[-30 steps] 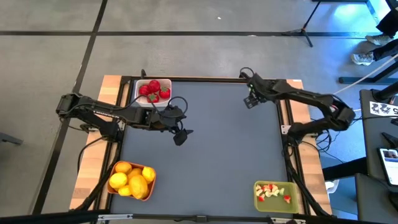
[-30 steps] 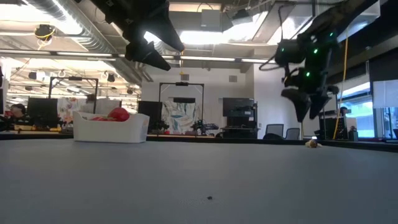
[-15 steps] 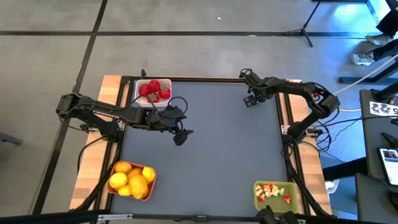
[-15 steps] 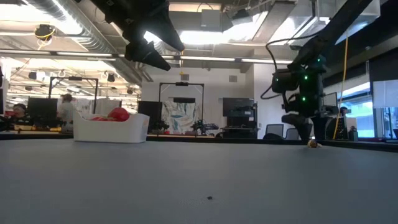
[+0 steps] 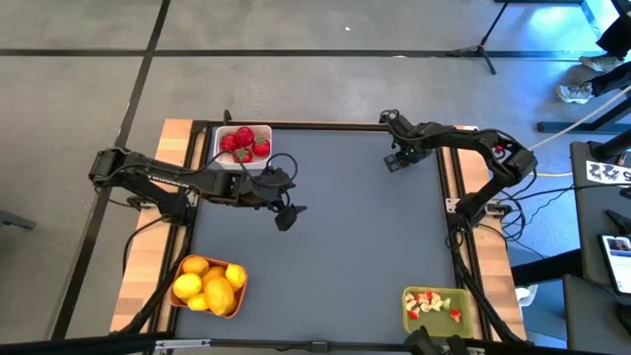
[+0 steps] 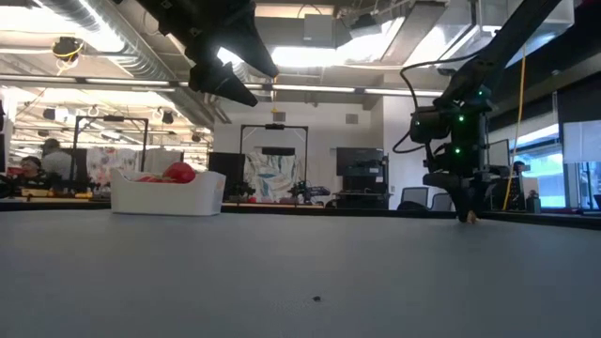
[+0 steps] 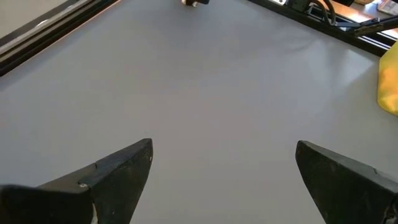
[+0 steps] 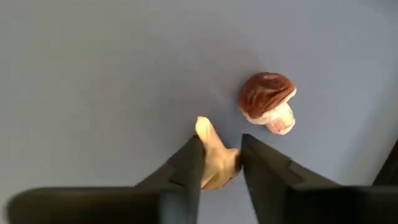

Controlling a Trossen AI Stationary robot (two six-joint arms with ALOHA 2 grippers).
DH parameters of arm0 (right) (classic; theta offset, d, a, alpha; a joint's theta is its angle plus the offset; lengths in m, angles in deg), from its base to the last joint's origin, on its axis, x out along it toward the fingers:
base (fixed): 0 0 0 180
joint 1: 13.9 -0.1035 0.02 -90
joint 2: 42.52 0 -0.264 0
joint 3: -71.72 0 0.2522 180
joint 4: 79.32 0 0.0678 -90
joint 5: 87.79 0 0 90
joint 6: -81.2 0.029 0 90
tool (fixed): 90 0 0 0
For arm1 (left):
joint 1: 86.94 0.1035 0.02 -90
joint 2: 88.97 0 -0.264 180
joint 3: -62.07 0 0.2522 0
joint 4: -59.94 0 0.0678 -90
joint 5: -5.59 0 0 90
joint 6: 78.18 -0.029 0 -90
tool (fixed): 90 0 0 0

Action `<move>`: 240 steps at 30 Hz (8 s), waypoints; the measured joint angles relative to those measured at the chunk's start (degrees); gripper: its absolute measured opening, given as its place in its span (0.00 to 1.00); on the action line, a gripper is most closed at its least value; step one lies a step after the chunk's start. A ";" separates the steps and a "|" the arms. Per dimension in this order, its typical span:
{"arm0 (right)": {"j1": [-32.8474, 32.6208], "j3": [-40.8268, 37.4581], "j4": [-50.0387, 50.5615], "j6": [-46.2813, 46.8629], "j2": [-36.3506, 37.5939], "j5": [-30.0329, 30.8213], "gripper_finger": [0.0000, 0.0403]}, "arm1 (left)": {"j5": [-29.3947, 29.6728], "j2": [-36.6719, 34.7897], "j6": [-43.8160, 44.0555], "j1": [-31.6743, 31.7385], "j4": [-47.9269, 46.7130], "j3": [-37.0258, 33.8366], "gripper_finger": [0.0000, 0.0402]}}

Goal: Sort produce into baskets
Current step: Put the brown mushroom into the yellow bin, then return to Home Position

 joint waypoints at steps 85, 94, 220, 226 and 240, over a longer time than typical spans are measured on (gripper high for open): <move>-87.26 -0.04 8.08 50.04 19.71 -13.79 0.61 | 0.17 0.00 1.86 0.00 -0.24 -0.02 0.97; -73.67 -0.04 17.89 39.27 19.71 -11.69 0.60 | 0.17 0.00 1.87 0.00 -0.24 -0.02 0.97; -97.79 -0.09 4.96 59.02 32.78 -10.82 0.06 | 3.69 4.41 0.38 -12.08 13.14 -0.06 0.97; -105.62 -0.02 -3.08 63.91 24.20 -12.02 0.07 | 3.68 4.79 0.89 -12.68 15.57 -0.04 0.97; -98.41 0.02 0.40 53.42 21.37 -17.39 0.40 | 3.67 4.54 -0.33 -12.23 15.96 -0.04 0.87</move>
